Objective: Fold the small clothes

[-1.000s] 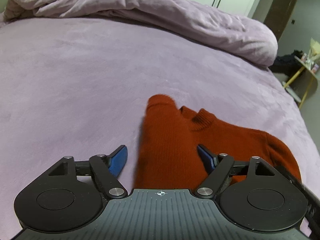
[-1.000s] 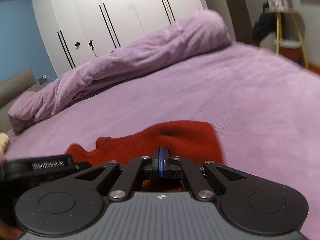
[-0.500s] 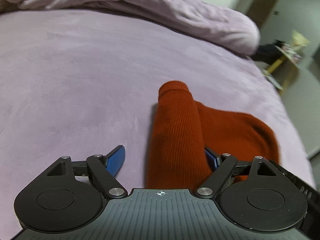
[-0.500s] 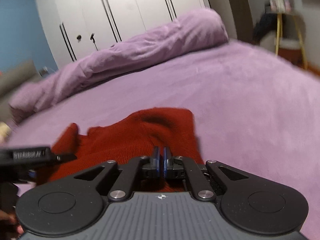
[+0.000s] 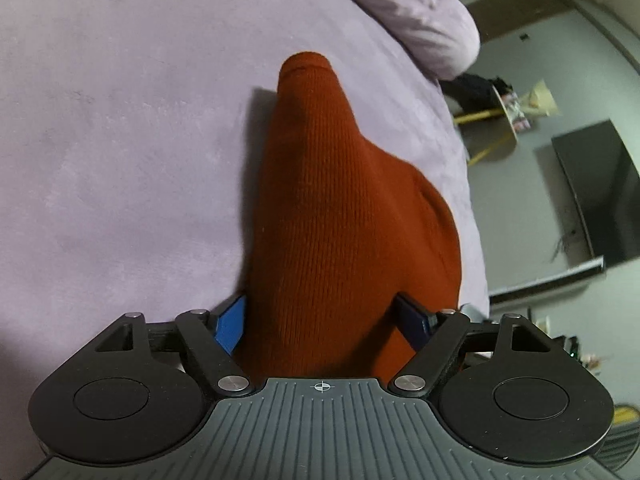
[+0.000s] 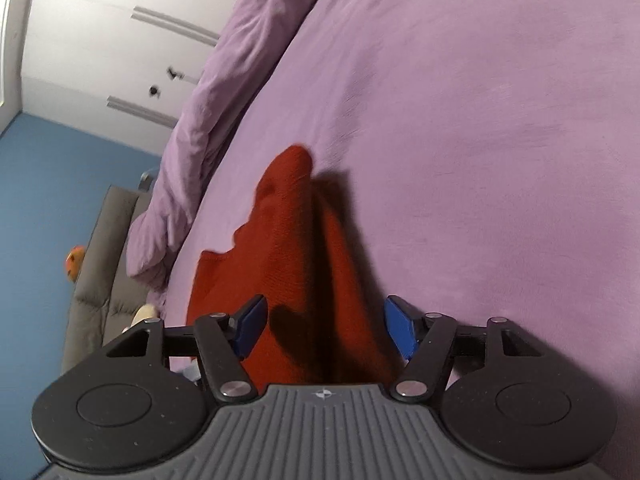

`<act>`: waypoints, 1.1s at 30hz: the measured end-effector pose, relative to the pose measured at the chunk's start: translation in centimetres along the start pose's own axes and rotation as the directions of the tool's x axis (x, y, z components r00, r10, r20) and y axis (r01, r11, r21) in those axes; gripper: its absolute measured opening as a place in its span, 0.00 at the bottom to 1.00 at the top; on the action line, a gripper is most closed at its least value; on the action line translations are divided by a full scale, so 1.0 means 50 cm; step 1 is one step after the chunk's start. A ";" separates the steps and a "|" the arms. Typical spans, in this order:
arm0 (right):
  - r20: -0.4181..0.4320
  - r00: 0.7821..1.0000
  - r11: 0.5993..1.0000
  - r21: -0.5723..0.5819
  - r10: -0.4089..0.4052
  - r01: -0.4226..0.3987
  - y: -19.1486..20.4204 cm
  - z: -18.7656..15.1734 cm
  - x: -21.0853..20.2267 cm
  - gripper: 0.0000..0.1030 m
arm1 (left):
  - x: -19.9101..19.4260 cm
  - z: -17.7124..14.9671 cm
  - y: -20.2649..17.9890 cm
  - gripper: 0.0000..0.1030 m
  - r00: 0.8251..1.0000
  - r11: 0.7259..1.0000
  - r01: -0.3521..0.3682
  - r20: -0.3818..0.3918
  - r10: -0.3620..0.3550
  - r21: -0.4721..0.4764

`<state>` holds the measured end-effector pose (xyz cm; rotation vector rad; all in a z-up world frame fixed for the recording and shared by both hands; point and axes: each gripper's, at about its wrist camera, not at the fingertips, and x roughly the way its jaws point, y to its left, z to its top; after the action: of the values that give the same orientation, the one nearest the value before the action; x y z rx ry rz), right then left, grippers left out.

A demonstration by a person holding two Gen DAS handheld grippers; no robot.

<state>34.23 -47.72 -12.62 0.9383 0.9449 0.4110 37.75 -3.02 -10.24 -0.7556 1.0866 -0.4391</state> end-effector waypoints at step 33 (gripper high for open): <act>-0.096 0.995 1.000 0.006 -0.027 0.027 0.198 -0.239 0.112 0.45 | -0.340 -0.150 0.047 0.61 0.948 0.949 -0.290 0.174 0.267 0.123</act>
<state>28.22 -32.55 -10.22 0.9182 1.0457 0.4329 23.77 7.29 -3.24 -0.4863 0.9848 -0.2113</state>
